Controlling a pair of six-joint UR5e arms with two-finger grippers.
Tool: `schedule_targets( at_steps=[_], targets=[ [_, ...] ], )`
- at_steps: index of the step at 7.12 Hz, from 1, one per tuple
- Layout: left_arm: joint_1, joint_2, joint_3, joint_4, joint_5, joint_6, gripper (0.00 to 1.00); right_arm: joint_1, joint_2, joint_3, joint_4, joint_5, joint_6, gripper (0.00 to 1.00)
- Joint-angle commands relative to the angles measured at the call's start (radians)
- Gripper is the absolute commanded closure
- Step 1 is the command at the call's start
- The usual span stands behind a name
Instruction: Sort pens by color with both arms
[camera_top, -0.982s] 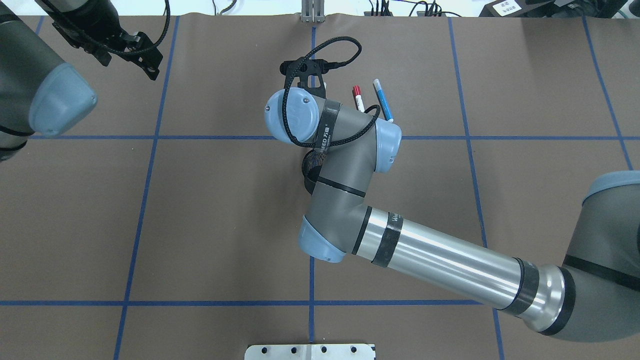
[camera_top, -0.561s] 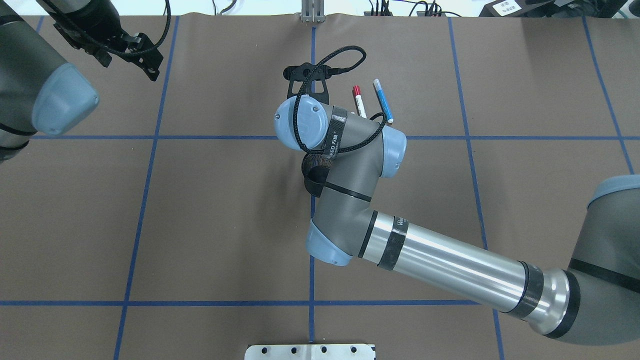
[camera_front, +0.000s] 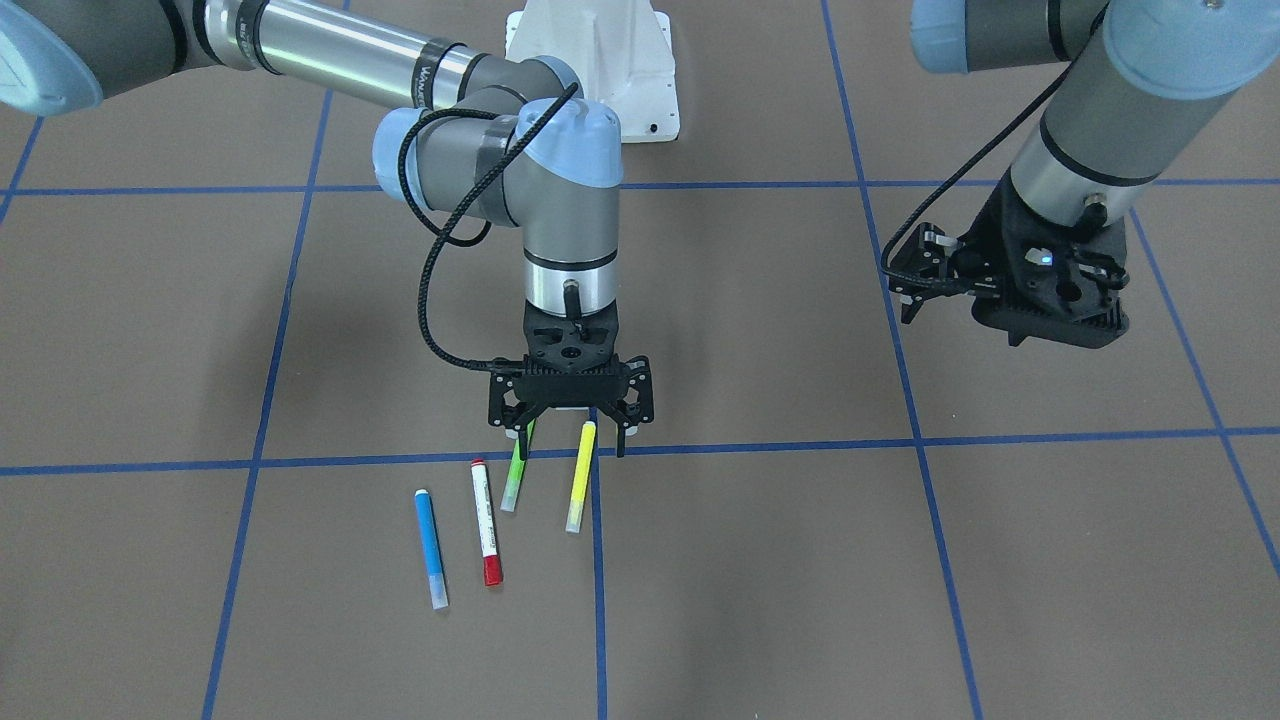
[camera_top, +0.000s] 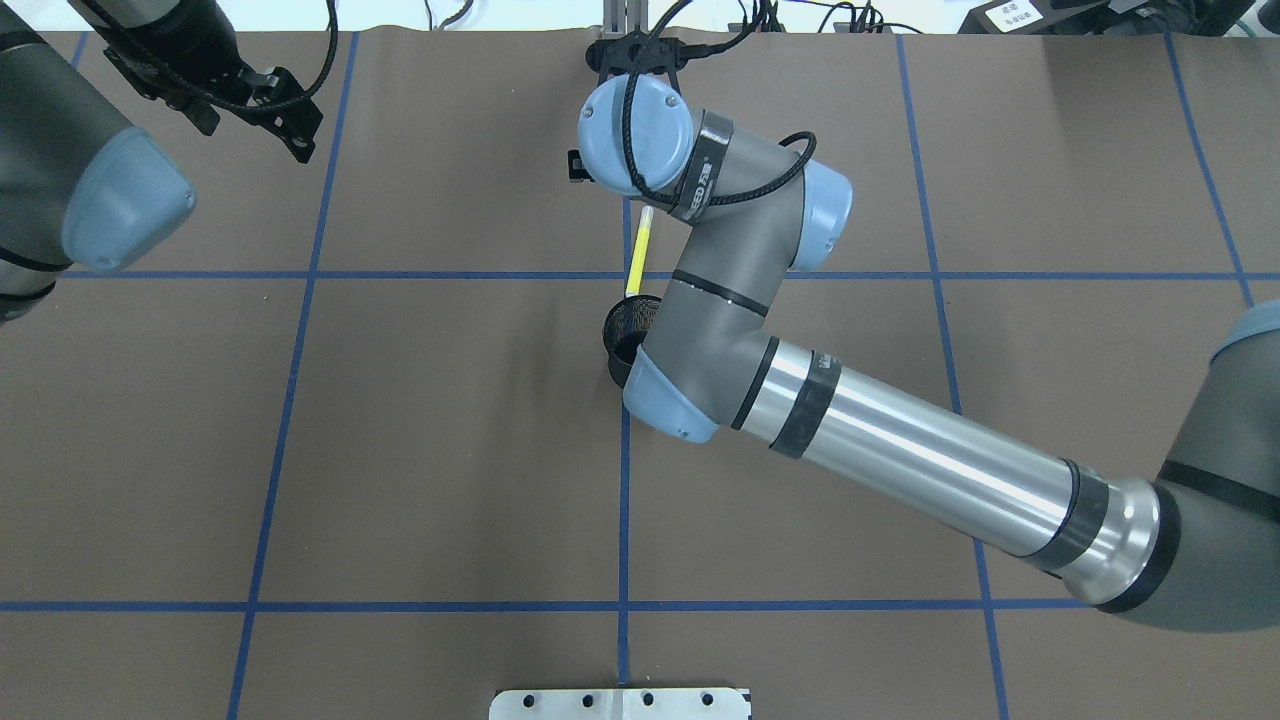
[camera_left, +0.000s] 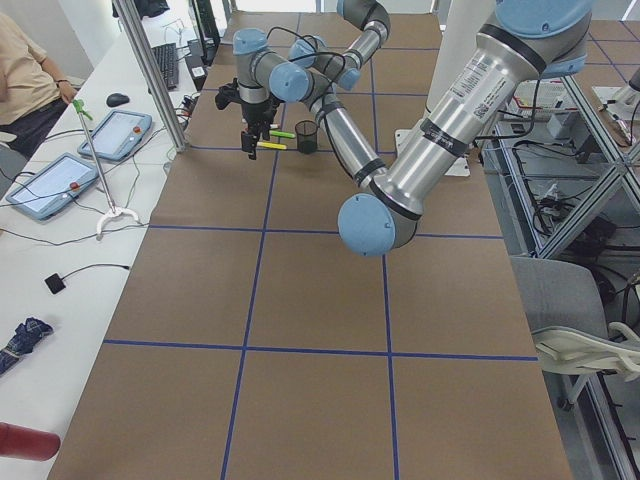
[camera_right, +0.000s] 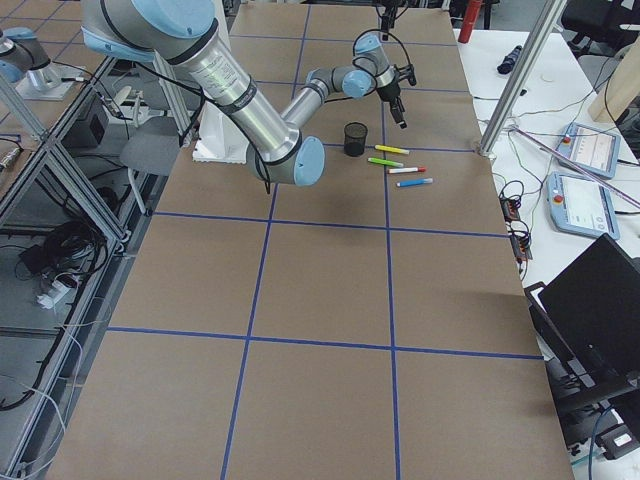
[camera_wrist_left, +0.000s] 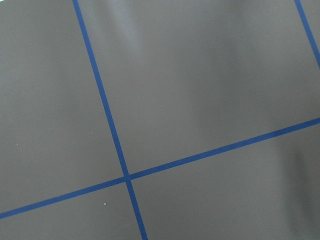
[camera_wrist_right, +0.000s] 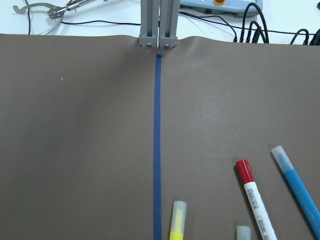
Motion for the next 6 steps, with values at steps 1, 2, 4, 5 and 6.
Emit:
schedule_targets(
  at_steps=[1,2,4,5,6],
  targets=[
    [-0.025,0.033,0.001,-0.002,-0.001,0.018,0.01,0.159,-0.029,-0.004,-0.010,0.277,-0.128,0.01],
    [-0.075,0.062,0.002,0.006,-0.001,0.126,0.01,0.229,-0.067,-0.003,-0.019,0.386,-0.220,0.01],
    [-0.208,0.097,0.086,0.001,-0.056,0.336,0.01,0.363,-0.174,0.033,-0.028,0.538,-0.380,0.01],
    [-0.268,0.114,0.134,0.000,-0.088,0.427,0.01,0.426,-0.240,0.049,-0.028,0.583,-0.507,0.01],
    [-0.328,0.125,0.178,0.000,-0.089,0.522,0.01,0.484,-0.300,0.048,-0.030,0.623,-0.646,0.01]
  ],
)
